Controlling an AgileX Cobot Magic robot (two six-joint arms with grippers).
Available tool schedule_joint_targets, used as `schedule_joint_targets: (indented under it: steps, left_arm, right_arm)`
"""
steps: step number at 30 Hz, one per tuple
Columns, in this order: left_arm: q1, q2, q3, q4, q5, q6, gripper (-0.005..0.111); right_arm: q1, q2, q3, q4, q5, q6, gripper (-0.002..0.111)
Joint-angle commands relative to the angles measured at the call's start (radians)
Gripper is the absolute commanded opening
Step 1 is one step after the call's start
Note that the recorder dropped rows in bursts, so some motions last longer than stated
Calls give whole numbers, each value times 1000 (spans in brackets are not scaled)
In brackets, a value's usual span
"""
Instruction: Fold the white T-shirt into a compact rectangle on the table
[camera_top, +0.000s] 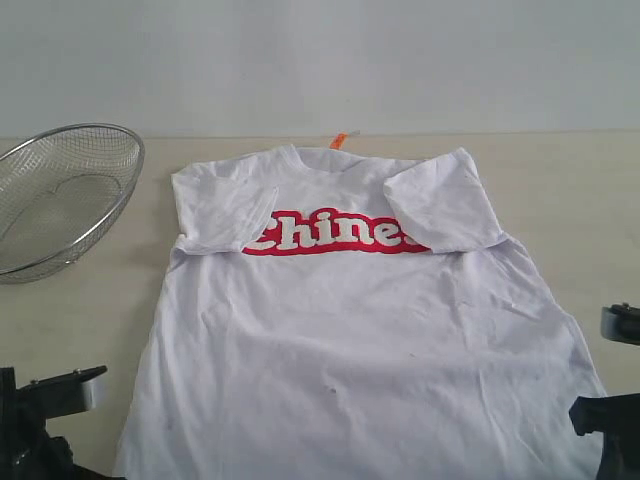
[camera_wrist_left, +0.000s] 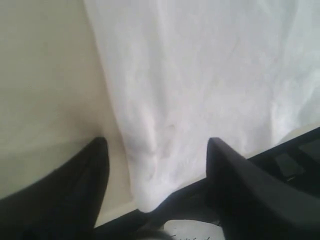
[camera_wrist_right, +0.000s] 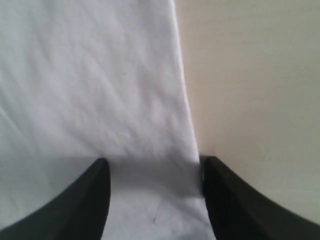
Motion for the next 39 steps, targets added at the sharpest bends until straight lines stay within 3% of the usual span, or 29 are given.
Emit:
schedule_joint_targets:
  steps: [1, 7, 9, 14, 21, 27, 29, 32, 39]
  left_arm:
    - [-3, 1, 1, -13, -13, 12, 51]
    - [-3, 1, 1, -28, -28, 35, 30]
    - [-3, 1, 1, -59, -28, 64, 29]
    - [-3, 6, 1, -113, -31, 117, 31]
    - [-3, 67, 1, -37, -30, 61, 31]
    - [-3, 95, 1, 1, -45, 40, 54]
    - [-3, 100, 1, -3, -49, 33, 54]
    - [-3, 116, 1, -6, -72, 33, 43]
    - [-3, 146, 1, -7, -88, 68, 4]
  right_arm:
    - [-3, 13, 5, 20, -17, -20, 51]
    - [-3, 13, 5, 23, -17, -20, 51]
    - [-3, 13, 5, 23, -15, -20, 51]
    - [-3, 13, 5, 25, -9, -25, 51]
    - [-3, 13, 5, 33, 2, -40, 51]
    - [-3, 13, 5, 40, 2, -60, 51]
    - [-3, 13, 5, 44, -2, -60, 51]
    - [-3, 14, 5, 46, -3, -62, 48]
    - [-3, 14, 5, 46, -6, -74, 22]
